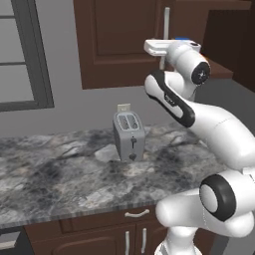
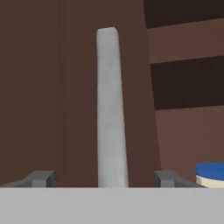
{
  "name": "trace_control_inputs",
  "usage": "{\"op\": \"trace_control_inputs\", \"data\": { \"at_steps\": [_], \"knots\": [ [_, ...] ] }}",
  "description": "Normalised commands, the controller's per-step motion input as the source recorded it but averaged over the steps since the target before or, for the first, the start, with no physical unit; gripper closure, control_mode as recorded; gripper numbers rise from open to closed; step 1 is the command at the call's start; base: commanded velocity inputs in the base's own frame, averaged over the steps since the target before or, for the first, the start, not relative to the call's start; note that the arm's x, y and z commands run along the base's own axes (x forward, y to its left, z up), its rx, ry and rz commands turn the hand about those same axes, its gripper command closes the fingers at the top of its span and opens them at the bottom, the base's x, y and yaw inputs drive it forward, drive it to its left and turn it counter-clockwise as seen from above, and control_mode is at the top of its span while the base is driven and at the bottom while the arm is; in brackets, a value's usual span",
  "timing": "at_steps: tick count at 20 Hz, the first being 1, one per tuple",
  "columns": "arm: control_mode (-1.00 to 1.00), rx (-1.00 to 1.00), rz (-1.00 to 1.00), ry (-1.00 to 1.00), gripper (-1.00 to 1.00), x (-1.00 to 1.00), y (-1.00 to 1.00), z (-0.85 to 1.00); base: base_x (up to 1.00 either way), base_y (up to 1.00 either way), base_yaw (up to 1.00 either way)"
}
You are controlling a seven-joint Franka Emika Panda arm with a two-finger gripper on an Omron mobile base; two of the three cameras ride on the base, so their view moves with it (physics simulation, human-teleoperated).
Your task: The dining table condiment station is running low on mayonnaise. Refill the condiment station by opening the cabinet and taking the mayonnaise from the cabinet and placing it on the dining table.
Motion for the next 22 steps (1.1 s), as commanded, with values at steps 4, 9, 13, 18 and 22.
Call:
{"op": "trace_control_inputs", "data": {
  "at_steps": [4, 9, 13, 18, 22],
  "knots": [
    [-1.0, 0.0, 0.06, -0.01, -1.0, 0.59, -0.02, 0.0, 0.0, 0.0, 0.0],
    [-1.0, 0.0, 0.07, 0.0, -1.0, 0.58, 0.04, -0.1, 0.0, 0.0, 0.0],
    [-1.0, 0.0, 0.05, 0.0, 1.0, 0.66, 0.29, -0.25, 0.0, 0.0, 0.0],
    [-1.0, -0.04, 0.01, -0.06, 1.0, 0.13, 0.71, -0.12, 0.0, 0.0, 0.0],
    [-1.0, -0.12, 0.0, -0.04, 1.0, 0.0, 0.93, 0.0, 0.0, 0.0, 0.0]
  ]
}}
